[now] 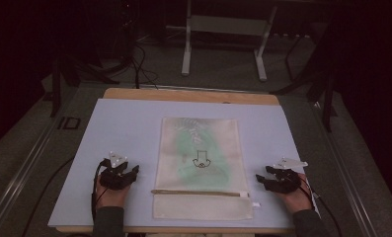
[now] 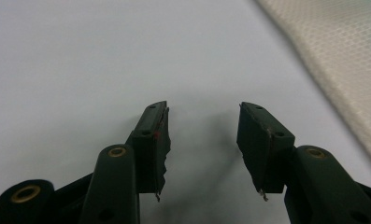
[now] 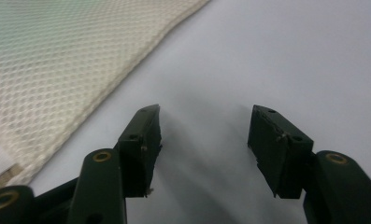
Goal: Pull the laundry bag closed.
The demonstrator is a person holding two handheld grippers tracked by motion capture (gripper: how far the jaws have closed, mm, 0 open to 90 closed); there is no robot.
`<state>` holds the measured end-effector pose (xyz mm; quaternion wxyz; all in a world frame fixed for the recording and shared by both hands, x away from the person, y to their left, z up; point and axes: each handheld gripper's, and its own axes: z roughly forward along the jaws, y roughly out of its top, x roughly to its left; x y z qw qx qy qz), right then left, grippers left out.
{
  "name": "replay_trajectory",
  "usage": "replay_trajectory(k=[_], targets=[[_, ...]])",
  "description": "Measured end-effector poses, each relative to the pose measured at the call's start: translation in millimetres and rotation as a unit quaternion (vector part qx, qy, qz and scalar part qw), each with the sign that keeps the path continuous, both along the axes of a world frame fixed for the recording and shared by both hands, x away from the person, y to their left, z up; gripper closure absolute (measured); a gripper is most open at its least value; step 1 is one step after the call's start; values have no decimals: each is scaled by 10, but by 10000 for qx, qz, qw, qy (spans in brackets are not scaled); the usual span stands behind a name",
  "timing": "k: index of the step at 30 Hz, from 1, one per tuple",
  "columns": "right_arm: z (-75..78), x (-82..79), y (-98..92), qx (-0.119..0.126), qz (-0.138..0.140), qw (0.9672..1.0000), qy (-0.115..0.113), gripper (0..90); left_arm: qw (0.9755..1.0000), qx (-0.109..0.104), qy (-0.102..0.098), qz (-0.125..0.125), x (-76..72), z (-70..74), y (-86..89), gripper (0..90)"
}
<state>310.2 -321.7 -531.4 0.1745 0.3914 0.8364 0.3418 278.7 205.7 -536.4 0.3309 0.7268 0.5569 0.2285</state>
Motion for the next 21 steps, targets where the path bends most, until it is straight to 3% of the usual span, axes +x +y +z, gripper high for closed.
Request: replay_trajectory(k=[2, 5, 14, 18, 21], targets=[[4, -5, 10, -39, 53, 10000, -11, 446, 10000, -56, -42, -61, -4, 9, 6, 538], [21, -25, 38, -128, 180, 9998, -26, 446, 9998, 30, -80, -185, -2, 30, 4, 557], [57, -34, 70, -118, 372, 9992, 68, 444, 9984, 5, -169, -536, -5, 53, -11, 587], [92, -51, 116, -68, 518, 9986, 88, 448, 9979, -15, -135, -629, 4, 42, -24, 582], [122, -50, 166, -180, 627, 9978, 89, 448, 9974, 4, -112, -713, 11, 34, -29, 581]])
